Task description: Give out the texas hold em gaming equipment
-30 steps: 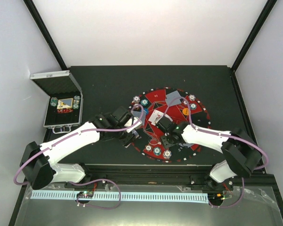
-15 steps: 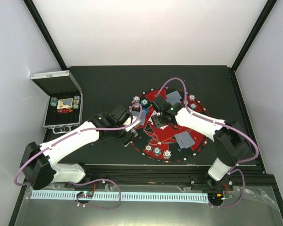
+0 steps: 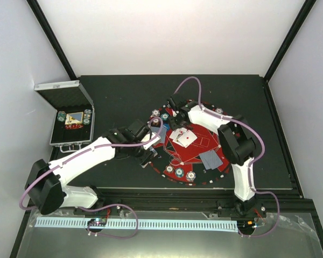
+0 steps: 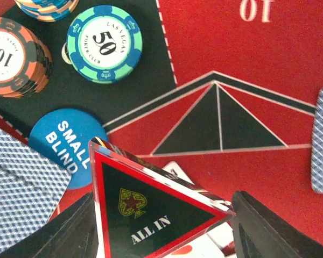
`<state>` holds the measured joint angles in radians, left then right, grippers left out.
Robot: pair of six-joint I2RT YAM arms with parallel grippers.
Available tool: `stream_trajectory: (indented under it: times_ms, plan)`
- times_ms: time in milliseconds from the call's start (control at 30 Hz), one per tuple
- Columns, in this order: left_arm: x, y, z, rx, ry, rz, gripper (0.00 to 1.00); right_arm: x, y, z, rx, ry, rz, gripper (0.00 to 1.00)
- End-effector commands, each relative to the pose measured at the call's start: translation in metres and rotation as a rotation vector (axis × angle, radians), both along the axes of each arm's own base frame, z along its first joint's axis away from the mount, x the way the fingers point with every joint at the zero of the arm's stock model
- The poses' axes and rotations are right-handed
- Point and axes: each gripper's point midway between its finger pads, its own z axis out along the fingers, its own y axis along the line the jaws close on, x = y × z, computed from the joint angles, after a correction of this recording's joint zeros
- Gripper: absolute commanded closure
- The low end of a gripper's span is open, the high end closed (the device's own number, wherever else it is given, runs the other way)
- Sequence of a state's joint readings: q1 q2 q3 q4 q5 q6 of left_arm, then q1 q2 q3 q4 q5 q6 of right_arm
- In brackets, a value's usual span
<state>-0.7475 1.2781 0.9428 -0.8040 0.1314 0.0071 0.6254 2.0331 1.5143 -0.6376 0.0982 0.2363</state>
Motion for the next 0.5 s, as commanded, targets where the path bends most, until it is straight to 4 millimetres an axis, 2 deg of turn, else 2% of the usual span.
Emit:
stream_trajectory:
  times_ms: [0, 233, 467]
  plan:
    - [0.003, -0.004, -0.005, -0.009, 0.022, 0.000, 0.50, 0.011, 0.009, -0.010, -0.007, 0.021, 0.075, 0.41]
    - [0.005, -0.002, -0.005, -0.013, 0.025, 0.007, 0.50, 0.030, 0.018, -0.019, -0.037, 0.022, 0.171, 0.41]
    - [0.006, -0.002, -0.006, -0.014, 0.031, 0.010, 0.50, 0.037, 0.024, -0.026, -0.069, 0.037, 0.253, 0.40]
